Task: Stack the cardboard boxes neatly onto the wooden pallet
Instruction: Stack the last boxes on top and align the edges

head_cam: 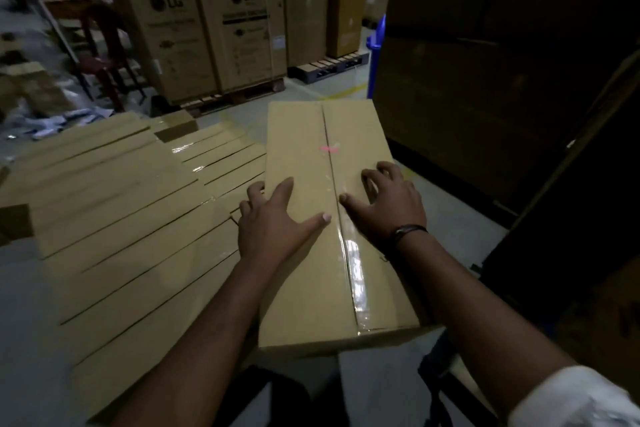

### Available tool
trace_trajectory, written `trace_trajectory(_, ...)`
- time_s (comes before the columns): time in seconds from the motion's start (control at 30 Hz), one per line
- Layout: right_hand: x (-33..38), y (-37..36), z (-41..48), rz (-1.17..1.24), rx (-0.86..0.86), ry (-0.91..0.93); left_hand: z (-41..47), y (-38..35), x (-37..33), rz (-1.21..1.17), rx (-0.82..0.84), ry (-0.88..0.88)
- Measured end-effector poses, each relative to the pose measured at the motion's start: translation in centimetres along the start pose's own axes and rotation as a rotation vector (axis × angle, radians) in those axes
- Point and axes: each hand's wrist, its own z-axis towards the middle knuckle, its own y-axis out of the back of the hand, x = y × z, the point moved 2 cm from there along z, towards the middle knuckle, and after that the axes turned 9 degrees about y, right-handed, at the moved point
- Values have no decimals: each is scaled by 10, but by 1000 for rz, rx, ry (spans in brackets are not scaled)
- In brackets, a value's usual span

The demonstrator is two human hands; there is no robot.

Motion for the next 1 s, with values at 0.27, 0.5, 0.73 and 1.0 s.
trace_trajectory(0.27,-54,-30,71,1,-16,-64,79,-44,-44,52,11,-39)
trace_trajectory(0.5,-115,-67,168,21,29,-65,174,-106,-85,80,21,-16)
trace_trajectory(0.73,-180,-81,304,10,52,-16,289,-156,-153,40,36,19)
trace_trajectory(1.0,-215,-103,430,-6,70,60,393,-191,-194,35,19,73)
